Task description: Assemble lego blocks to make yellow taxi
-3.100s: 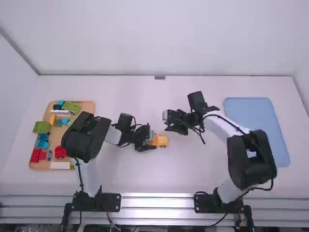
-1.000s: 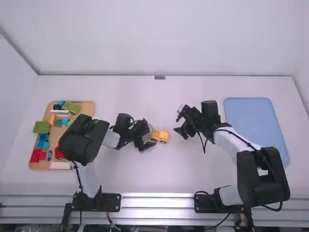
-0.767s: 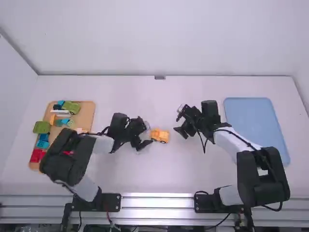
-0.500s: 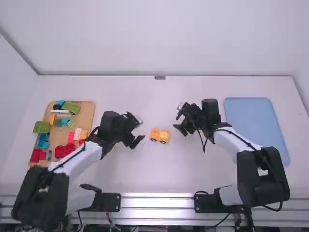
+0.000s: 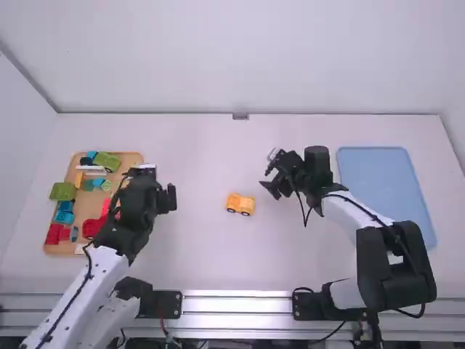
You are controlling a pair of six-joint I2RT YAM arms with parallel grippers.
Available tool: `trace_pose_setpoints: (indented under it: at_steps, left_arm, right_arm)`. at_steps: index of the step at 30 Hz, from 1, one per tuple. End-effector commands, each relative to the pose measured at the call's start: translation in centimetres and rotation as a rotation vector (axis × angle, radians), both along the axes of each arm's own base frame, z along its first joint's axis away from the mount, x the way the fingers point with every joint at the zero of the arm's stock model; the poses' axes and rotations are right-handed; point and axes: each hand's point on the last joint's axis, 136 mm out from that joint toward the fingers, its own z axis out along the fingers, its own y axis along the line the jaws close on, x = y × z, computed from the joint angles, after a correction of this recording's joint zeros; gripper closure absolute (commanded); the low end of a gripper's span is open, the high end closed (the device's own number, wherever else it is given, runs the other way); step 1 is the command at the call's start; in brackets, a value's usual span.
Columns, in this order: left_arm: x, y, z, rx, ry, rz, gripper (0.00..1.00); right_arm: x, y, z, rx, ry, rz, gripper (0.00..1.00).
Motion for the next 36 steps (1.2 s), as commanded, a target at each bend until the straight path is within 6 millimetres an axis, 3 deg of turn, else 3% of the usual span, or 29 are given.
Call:
trace_pose_setpoints:
  at_steps: [1, 7, 12, 20, 25, 28, 36]
  left_arm:
    - [-0.2, 2.3, 3.6, -0.067, -0.091, 0.183, 0.01]
    - [-2.7, 4.7, 3.8, -0.166, 0.078, 0.335, 0.01]
    - [-2.9, 6.5, 2.9, -0.24, 0.227, 0.38, 0.01]
    - [0.4, 7.8, -0.1, -0.355, 0.436, 0.237, 0.01]
    - [1.6, 10.2, -2.5, -0.327, 0.612, 0.242, 0.01]
    - [2.8, 10.6, -3.8, -0.307, 0.698, 0.169, 0.01]
    - [4.6, 11.4, -9.9, -0.206, 0.91, -0.136, 0.01]
  right_arm:
    - [-0.1, 0.0, 1.0, 0.016, -0.019, -0.004, 0.02]
    - [-0.1, 0.4, 1.3, 0.022, -0.033, 0.009, 0.02]
    - [0.4, 0.6, 1.9, 0.058, -0.029, -0.028, 0.02]
    - [0.4, 0.7, 2.0, 0.072, -0.024, -0.029, 0.02]
    - [0.3, 0.7, 2.0, 0.071, -0.021, -0.029, 0.02]
    - [0.4, 0.8, 2.0, 0.072, -0.025, -0.027, 0.02]
    - [0.8, 0.8, 2.6, 0.079, -0.057, -0.027, 0.02]
